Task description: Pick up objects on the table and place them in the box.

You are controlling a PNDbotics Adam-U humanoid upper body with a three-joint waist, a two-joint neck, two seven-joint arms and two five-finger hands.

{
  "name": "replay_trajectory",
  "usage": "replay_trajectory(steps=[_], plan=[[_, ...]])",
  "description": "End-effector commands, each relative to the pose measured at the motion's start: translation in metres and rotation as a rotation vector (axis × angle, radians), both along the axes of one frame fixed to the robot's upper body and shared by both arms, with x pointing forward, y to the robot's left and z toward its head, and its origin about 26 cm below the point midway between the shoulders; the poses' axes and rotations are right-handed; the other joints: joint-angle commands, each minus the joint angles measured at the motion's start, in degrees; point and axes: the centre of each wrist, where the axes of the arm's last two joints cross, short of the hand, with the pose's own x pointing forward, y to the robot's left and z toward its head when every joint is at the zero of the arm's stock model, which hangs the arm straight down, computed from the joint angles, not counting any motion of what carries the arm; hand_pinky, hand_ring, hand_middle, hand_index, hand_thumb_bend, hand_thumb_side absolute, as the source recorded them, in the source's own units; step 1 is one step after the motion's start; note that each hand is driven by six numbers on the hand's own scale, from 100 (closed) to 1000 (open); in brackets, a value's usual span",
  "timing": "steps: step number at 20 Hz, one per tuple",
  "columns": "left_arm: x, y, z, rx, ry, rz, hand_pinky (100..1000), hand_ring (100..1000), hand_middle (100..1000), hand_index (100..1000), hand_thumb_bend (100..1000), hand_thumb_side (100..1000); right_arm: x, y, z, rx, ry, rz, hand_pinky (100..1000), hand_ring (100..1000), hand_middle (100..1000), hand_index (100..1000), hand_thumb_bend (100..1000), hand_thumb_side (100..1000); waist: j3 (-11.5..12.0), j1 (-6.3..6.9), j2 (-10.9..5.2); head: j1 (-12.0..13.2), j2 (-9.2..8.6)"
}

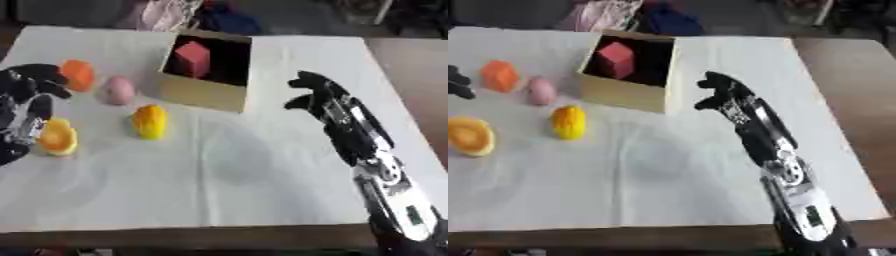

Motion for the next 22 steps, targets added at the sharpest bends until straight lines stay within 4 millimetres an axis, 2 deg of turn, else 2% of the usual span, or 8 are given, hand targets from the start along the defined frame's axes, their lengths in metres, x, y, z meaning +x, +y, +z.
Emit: replay_trajectory(steps=[1, 2, 10, 13, 15, 22], plan=[[-0.003, 0.013, 0.024, 0.162, -0.060, 0.004, 811, 683, 707, 869, 100, 342, 0.001, -0.003, 0.008, -0.020, -0.028, 0.001, 819, 675, 803, 893, 100, 750, -0.1, 0.16, -0.24, -0.1, 0.02], [-0.003, 0.017, 0.028, 0.210, -0.066, 0.006, 816, 694, 720, 878, 100, 297, 0.001, -0.003, 0.008, -0.020, -0.028, 0.002, 819, 676, 803, 893, 100, 751, -0.2, 0.18, -0.23, -0.1, -0.04], [-0.003, 0.040, 0.054, 0.615, -0.042, 0.001, 834, 757, 788, 923, 100, 228, 0.001, -0.004, 0.007, -0.028, -0.026, 0.004, 819, 677, 803, 893, 100, 751, -0.6, 0.75, -0.35, -0.4, -0.52], [0.001, 0.048, 0.067, 0.775, -0.013, 0.000, 839, 778, 812, 930, 274, 291, 0.001, -0.004, 0.007, -0.030, -0.024, 0.006, 819, 678, 803, 893, 100, 752, -0.8, 0.89, -0.42, -0.3, -0.50], [0.006, 0.052, 0.077, 0.877, 0.005, 0.005, 842, 794, 830, 939, 400, 365, 0.001, -0.003, 0.006, -0.031, -0.024, 0.010, 819, 678, 803, 893, 100, 752, -0.9, 0.94, -0.47, -0.2, -0.47], [0.024, 0.076, 0.110, 1.132, 0.061, 0.110, 844, 824, 874, 963, 705, 540, 0.001, 0.000, 0.006, -0.027, -0.020, 0.022, 819, 679, 804, 892, 100, 754, -1.9, 0.65, -0.53, 0.7, -0.35]])
